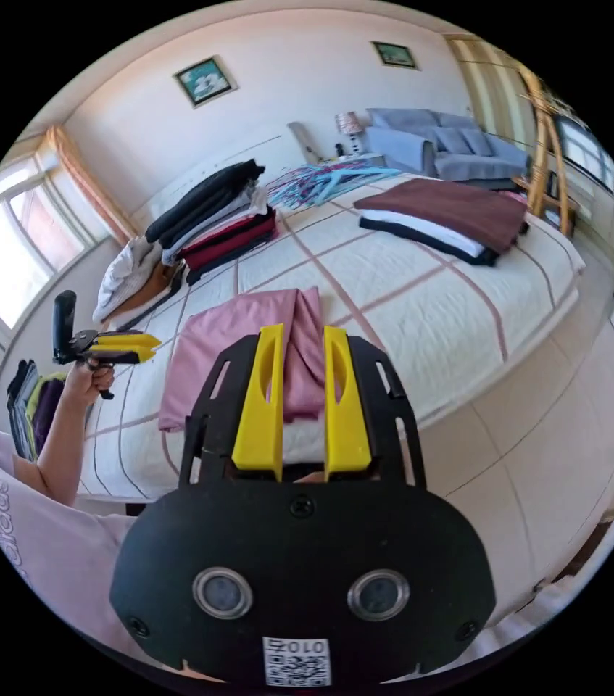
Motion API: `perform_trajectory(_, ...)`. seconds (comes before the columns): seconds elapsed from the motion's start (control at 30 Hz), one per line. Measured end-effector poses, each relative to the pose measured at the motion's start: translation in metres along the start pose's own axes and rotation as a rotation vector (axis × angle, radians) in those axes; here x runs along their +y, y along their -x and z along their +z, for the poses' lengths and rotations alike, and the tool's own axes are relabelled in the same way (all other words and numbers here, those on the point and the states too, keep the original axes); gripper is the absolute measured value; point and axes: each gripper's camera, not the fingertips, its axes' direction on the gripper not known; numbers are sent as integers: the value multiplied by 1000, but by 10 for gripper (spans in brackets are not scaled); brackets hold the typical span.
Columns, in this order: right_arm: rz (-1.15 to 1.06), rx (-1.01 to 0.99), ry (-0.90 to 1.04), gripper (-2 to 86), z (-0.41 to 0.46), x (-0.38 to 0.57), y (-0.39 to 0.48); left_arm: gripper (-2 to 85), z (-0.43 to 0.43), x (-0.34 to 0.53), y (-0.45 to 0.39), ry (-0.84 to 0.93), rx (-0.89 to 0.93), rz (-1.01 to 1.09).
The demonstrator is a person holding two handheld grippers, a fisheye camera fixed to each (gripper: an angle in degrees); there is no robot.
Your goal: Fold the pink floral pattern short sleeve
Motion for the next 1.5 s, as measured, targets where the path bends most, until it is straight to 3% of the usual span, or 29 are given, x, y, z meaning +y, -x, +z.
perform_trajectory(0.17,-117,-44,205,82,67,-96,25,58,32,-5,-51,82,-6,75)
perform_trajectory(0.33,-144,-38,409,53,112,-114,45,57,35,0,-71,117,-18,90)
perform_trajectory(0.57,-100,38,179,32,58,-108,62,60,28,1,-76,131,18,68)
perform_trajectory(0.67,-76,154,226,34,75,-106,56,63,25,-1,-86,141,10,80)
perform_trajectory(0.8,-12,-14,199,49,73,-108,49,71,6,-4,-97,140,22,76)
perform_trajectory(1.07,-107,94,313,31,107,-112,75,90,-41,-30,-79,-76,-135,-45)
perform_trajectory(1.2,-131,171,320,27,117,-108,76,97,1,-50,-52,98,-128,-148)
perform_trajectory(1.3,-116,138,283,23,108,-103,67,101,-11,-45,-59,47,-98,-181)
perform_trajectory(1.37,-117,118,177,25,75,-92,60,102,-32,-39,-84,15,-165,-133)
perform_trajectory(1.5,-137,84,122,32,37,-63,49,108,-64,-20,-187,-26,-197,207)
